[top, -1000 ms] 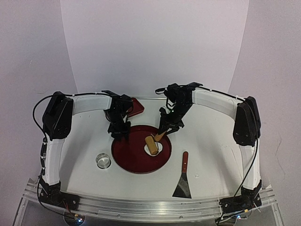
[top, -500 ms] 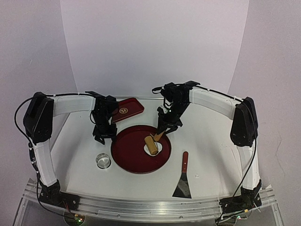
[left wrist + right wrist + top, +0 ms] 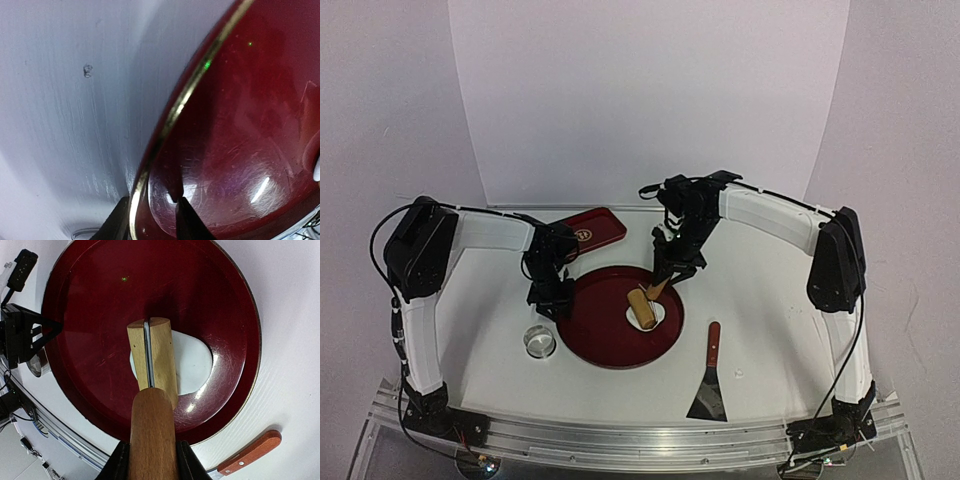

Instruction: Roll out the dumpling wrappers from the dough

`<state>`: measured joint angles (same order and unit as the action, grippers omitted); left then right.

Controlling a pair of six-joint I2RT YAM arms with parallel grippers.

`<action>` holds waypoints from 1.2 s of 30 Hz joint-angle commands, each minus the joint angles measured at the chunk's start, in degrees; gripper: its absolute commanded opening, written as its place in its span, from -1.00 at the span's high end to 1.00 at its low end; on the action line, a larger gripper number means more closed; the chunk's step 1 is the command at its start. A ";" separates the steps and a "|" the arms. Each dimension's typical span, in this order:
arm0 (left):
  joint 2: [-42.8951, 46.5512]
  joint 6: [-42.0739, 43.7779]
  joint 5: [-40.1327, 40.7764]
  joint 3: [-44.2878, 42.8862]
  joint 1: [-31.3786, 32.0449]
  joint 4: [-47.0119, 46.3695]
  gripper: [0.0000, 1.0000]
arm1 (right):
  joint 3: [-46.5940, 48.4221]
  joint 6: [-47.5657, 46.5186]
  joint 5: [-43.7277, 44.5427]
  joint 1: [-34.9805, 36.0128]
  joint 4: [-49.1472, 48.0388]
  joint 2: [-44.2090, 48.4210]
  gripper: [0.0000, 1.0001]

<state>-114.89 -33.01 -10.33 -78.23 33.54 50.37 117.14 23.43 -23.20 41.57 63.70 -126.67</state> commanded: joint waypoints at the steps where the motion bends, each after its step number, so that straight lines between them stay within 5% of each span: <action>1: -0.14 -0.24 0.20 2.08 0.03 -2.91 0.55 | -6.67 -1.24 14.98 0.75 6.30 -6.50 1.00; 11: -2.71 -1.82 -0.65 -0.60 0.18 -3.30 0.99 | -9.17 0.19 14.90 3.68 2.76 -11.04 1.00; 36: -6.59 -1.53 -2.76 -3.06 0.30 -3.67 1.00 | -3.03 -1.88 -0.06 5.20 -1.19 -23.01 1.00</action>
<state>-117.12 -34.63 -12.51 -80.97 32.19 54.17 120.84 23.52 -23.88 42.80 64.45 -131.29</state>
